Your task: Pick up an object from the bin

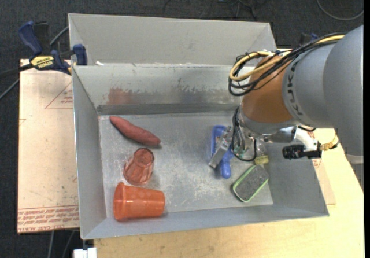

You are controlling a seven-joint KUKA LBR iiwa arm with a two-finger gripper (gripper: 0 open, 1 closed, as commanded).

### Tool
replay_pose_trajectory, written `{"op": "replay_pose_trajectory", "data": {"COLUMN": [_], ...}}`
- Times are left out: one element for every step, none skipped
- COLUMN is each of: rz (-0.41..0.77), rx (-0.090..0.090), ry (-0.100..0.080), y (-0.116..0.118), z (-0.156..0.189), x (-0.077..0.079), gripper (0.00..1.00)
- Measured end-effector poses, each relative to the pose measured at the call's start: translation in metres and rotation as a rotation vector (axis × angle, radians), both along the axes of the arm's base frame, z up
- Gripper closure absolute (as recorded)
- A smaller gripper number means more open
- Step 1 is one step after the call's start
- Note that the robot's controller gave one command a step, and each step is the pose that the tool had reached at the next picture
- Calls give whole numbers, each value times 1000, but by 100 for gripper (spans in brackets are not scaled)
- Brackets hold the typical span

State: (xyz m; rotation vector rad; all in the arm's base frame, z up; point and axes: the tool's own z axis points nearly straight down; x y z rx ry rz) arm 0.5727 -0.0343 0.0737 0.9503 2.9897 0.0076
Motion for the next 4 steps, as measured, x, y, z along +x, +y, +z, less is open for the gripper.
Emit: {"op": "replay_pose_trajectory", "data": {"rz": [-16,-19,-15,-15], "rx": [0,0,0,0], "ry": [0,2,8,5], "y": [0,0,0,0], "z": [0,3,29,46], "x": [2,1,-1,0], "gripper": [100,100,100,100]}}
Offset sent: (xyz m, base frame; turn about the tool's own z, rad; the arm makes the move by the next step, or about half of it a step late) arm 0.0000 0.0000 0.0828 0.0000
